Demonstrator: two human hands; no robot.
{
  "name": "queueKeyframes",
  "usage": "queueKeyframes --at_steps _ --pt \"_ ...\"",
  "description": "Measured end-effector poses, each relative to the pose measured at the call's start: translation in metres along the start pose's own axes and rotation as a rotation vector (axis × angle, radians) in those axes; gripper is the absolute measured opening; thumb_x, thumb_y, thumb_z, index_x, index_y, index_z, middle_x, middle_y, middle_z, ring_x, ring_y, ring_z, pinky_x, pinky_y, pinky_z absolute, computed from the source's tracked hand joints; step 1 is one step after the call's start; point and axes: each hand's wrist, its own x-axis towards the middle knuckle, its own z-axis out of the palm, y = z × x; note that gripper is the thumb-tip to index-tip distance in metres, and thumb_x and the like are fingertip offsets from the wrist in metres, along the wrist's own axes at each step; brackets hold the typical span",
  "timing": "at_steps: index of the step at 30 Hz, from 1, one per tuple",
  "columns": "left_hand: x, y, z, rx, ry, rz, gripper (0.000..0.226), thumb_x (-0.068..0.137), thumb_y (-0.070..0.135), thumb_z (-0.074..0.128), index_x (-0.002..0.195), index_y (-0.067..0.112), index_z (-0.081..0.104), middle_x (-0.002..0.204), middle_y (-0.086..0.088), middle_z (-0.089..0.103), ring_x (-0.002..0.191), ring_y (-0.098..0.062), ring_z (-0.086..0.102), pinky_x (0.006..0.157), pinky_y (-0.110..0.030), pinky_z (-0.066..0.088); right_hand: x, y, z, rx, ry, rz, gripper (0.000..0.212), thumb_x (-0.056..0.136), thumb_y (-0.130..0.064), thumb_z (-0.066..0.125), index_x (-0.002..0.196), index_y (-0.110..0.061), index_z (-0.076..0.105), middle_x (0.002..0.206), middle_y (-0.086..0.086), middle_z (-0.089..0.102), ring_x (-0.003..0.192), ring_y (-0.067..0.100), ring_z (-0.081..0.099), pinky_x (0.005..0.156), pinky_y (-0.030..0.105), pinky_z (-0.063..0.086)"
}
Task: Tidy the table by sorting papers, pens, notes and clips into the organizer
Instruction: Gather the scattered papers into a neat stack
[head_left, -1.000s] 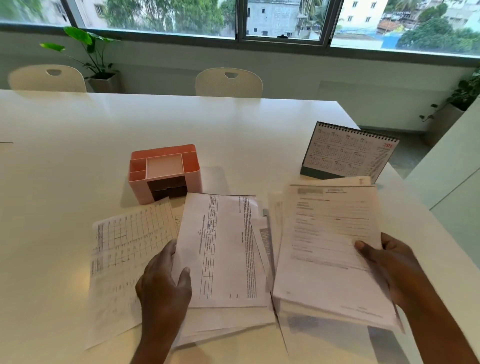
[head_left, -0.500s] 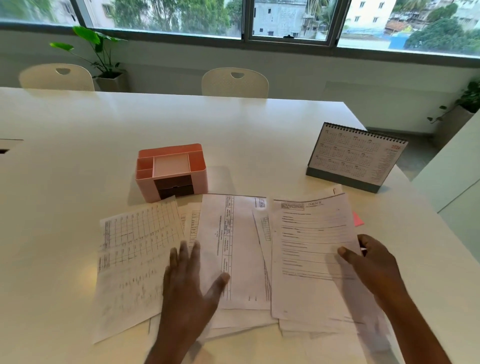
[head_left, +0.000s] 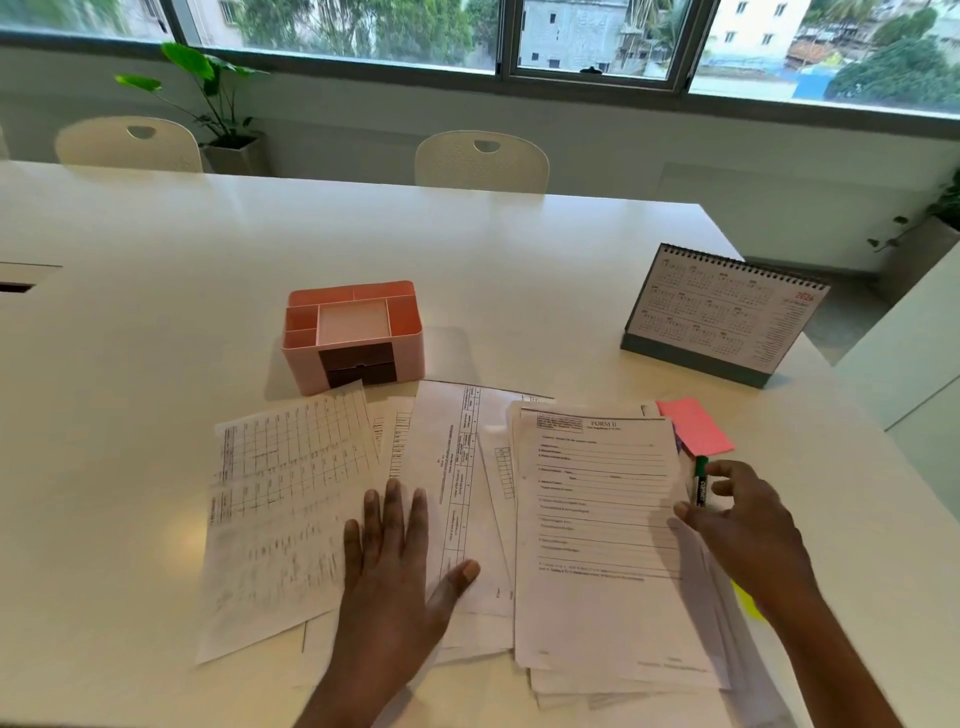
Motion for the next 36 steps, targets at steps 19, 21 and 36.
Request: queueKeyframes --at_steps 19,21,36 --pt "-0.006 0.020 0.002 -0.035 -0.082 0.027 0.110 0.071 0.097 -0.020 0.157 0.030 -0.036 0.159 0.006 -0.052 0.146 -0.011 -0.050 0.123 -0.037 -0.023 0.005 -0.008 0.026 0.488 -0.087 0.128 0.025 0.085 -0.001 0.081 0.103 -0.017 0.076 0.097 0.002 0.080 0.094 0.028 0.077 0.097 0.051 0.060" --pt "-0.007 0.020 0.002 -0.045 -0.072 0.032 0.109 0.071 0.096 -0.021 0.157 0.031 -0.035 0.160 0.007 -0.050 0.146 -0.010 -0.049 0.124 -0.036 -0.024 0.008 -0.014 0.038 0.559 -0.076 0.138 0.023 0.086 0.000 0.080 0.103 -0.016 0.076 0.098 0.003 0.080 0.096 0.029 0.076 0.098 0.052 0.059" --pt "-0.007 -0.001 -0.011 -0.246 0.096 -0.028 0.104 0.081 0.096 0.010 0.165 0.039 -0.013 0.170 0.015 -0.030 0.153 -0.003 -0.035 0.120 -0.029 -0.023 -0.028 -0.072 0.066 0.066 -0.237 -0.212 0.054 0.095 -0.037 0.075 0.144 -0.023 0.054 0.132 -0.006 0.070 0.118 0.018 0.066 0.083 0.027 0.044"
